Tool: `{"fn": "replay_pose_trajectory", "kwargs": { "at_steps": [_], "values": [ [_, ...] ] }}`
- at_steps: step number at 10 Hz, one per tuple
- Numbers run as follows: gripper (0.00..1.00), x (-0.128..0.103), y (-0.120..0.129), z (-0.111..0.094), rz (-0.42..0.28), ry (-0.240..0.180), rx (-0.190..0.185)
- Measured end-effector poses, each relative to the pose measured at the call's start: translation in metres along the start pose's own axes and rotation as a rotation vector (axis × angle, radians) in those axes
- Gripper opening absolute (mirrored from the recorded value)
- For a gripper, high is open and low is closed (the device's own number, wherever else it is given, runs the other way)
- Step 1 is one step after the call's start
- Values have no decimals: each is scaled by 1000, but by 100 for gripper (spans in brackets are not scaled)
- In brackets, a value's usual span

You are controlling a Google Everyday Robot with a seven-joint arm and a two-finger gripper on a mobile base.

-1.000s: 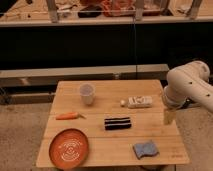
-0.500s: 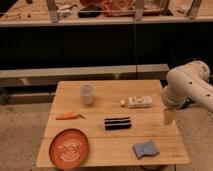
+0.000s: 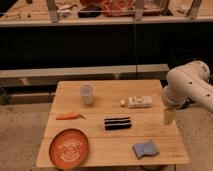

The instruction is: Place the white sponge in the ceramic cup

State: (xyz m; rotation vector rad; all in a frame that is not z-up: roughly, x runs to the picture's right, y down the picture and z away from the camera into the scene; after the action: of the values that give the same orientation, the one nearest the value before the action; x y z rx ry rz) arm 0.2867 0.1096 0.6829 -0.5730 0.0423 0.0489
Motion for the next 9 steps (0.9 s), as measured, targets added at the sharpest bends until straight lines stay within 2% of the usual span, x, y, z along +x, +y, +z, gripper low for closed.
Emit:
{"fn": "replay_pose_trajectory", "kwargs": {
  "at_steps": [4,9],
  "values": [
    [80,0,1,1,-1,0,0],
    [80,-21,43,38,-25,-53,-13]
  ]
}}
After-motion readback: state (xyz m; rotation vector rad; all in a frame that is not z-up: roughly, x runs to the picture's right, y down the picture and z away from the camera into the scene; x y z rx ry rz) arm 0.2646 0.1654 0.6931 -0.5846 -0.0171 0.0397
